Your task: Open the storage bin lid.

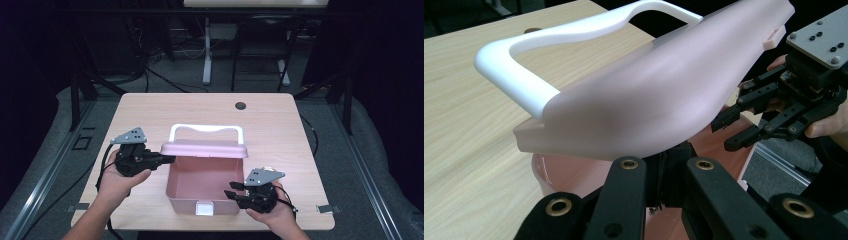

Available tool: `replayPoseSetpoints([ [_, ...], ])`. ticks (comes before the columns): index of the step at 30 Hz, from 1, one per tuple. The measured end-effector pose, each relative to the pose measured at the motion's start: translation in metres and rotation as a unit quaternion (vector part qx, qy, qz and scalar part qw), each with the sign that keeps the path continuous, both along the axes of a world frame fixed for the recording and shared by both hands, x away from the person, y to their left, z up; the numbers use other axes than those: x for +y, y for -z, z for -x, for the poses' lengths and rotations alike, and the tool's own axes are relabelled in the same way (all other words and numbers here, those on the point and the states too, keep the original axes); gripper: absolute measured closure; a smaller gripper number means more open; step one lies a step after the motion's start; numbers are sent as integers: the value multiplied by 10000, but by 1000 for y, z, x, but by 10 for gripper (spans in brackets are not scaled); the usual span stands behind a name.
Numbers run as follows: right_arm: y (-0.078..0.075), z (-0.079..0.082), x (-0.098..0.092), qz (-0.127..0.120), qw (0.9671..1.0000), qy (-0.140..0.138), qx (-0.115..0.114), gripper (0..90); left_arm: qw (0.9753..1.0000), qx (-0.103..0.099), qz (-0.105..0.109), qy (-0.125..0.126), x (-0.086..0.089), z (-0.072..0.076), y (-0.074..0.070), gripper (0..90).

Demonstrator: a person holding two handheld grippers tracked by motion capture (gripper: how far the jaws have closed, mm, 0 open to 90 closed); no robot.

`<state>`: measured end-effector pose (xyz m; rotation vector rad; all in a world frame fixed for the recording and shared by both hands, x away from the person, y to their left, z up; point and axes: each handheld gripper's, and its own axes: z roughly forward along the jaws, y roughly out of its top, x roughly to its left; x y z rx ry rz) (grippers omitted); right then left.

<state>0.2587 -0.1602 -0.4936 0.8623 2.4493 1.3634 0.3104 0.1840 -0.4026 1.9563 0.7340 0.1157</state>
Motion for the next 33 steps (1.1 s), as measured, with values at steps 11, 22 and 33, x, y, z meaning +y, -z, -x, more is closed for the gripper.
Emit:
replayPoseSetpoints([
  [11,1,-2,-3,-49,9999,-119,-7,663,10000,13,30,-21,0,-2,-1,897],
  [22,1,-3,-4,-64,9999,-136,20,675,10000,34,67,-47,0,-5,-4,896],
  [33,1,-4,-5,-67,9999,-127,35,693,10000,8,46,-86,-2,-8,-8,895],
])
